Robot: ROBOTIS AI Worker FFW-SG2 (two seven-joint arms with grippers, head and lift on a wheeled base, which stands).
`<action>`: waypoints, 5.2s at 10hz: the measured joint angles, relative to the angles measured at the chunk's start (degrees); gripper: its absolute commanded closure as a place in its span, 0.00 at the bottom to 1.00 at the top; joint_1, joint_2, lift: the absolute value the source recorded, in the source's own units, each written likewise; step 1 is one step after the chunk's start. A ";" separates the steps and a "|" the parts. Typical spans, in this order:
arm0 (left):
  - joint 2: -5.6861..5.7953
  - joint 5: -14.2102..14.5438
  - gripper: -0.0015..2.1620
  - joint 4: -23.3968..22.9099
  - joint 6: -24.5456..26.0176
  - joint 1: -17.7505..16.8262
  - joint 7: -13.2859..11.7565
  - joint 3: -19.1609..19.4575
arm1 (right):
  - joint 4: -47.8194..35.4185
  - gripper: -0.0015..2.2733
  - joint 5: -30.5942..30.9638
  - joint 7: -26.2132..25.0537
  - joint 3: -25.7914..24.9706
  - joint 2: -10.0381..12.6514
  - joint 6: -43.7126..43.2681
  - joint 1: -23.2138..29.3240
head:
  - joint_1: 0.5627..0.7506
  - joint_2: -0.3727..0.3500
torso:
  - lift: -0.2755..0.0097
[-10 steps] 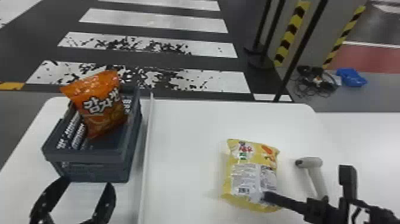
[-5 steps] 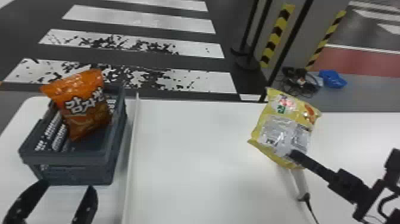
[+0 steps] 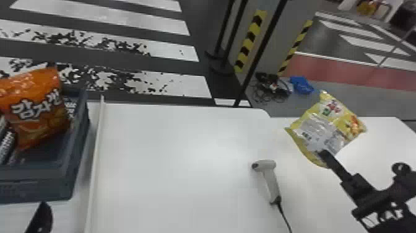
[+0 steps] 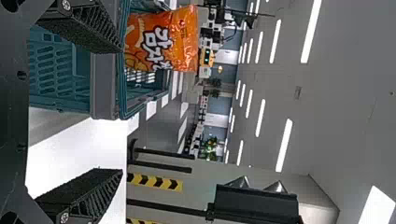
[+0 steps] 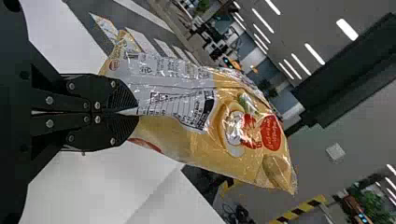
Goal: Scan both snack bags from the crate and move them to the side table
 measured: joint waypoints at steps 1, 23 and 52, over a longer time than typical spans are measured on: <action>0.02 0.00 0.04 0.00 0.00 0.01 0.00 0.00 | 4.59 0.99 -1.07 -1.04 -0.53 -0.66 -4.65 -1.03 | 0.70 0.03 | 0.62; -0.58 0.09 0.04 -0.45 -2.45 1.04 0.56 0.52 | -11.78 0.02 27.89 -11.15 31.74 4.04 -44.67 11.33 | 0.70 0.14 | 0.62; 8.31 4.07 0.03 7.45 35.74 -32.09 -12.55 16.42 | -6.91 0.02 39.90 -20.24 46.26 7.80 -56.38 20.51 | 0.70 0.65 | 0.62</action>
